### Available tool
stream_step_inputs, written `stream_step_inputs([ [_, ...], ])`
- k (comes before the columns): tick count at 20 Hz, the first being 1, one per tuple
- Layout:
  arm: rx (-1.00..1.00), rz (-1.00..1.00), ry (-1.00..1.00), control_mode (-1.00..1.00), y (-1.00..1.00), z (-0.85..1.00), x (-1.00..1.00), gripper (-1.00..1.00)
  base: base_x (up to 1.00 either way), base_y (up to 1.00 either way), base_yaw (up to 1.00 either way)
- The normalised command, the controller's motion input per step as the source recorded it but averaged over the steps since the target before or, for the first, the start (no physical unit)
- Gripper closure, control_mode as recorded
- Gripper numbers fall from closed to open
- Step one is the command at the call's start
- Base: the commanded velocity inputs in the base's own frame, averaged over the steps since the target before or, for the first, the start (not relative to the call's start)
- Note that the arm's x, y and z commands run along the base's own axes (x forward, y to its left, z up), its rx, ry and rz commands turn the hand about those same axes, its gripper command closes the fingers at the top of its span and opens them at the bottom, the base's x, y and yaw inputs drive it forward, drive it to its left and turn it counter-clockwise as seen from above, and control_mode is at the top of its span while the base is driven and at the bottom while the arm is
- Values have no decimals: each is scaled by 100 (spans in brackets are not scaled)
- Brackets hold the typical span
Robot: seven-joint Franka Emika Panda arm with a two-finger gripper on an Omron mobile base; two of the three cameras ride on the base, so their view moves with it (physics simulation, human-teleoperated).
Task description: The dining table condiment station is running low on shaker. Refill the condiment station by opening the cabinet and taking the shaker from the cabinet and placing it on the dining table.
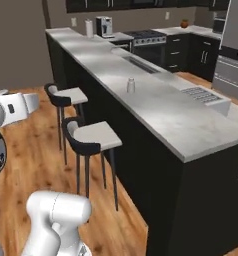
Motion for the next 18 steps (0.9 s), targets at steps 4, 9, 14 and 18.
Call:
stream_step_inputs([
  [4,0,0,0,100,0,0,0,100,64,69,-59],
  [9,0,0,0,100,0,0,0,100,63,62,-58],
  [14,0,0,0,100,0,0,0,100,54,21,-51],
  [18,0,0,0,100,0,0,0,100,32,-31,-23],
])
